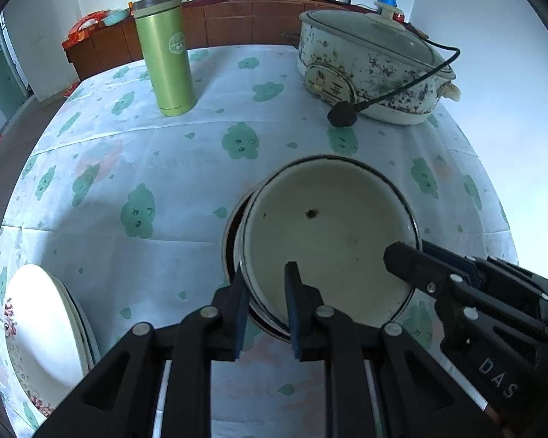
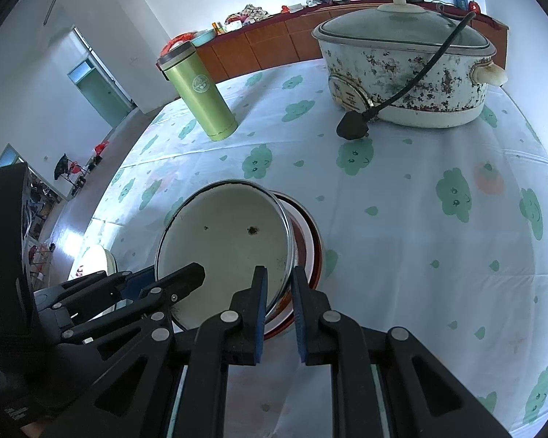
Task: Organize plates and bowls
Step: 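Carry the white enamel bowl over the pink basin and lower it inside, then open both grippers to release the white enamel bowl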
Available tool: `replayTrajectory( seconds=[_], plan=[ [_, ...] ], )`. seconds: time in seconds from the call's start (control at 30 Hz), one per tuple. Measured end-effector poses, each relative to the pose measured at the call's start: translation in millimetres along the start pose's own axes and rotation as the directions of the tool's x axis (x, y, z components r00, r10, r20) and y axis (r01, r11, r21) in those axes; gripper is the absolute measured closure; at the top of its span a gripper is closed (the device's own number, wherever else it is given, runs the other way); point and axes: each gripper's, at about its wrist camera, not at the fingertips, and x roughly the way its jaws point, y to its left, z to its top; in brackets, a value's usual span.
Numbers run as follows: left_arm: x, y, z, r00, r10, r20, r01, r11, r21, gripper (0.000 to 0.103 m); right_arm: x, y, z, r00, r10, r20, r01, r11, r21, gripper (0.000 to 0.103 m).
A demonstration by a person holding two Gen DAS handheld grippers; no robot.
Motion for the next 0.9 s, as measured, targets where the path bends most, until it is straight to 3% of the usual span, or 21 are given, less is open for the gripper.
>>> replayTrajectory(
  seconds=[0.9],
  plan=[
    [2.4,4.2,2.2,0.998,0.066,0.013,-0.066,0.998,-0.014,0.084,-3.0,-1.2,1.7,0.999,-0.013,0.051,0.014,1.0,-0.014,0.085]
  ],
)
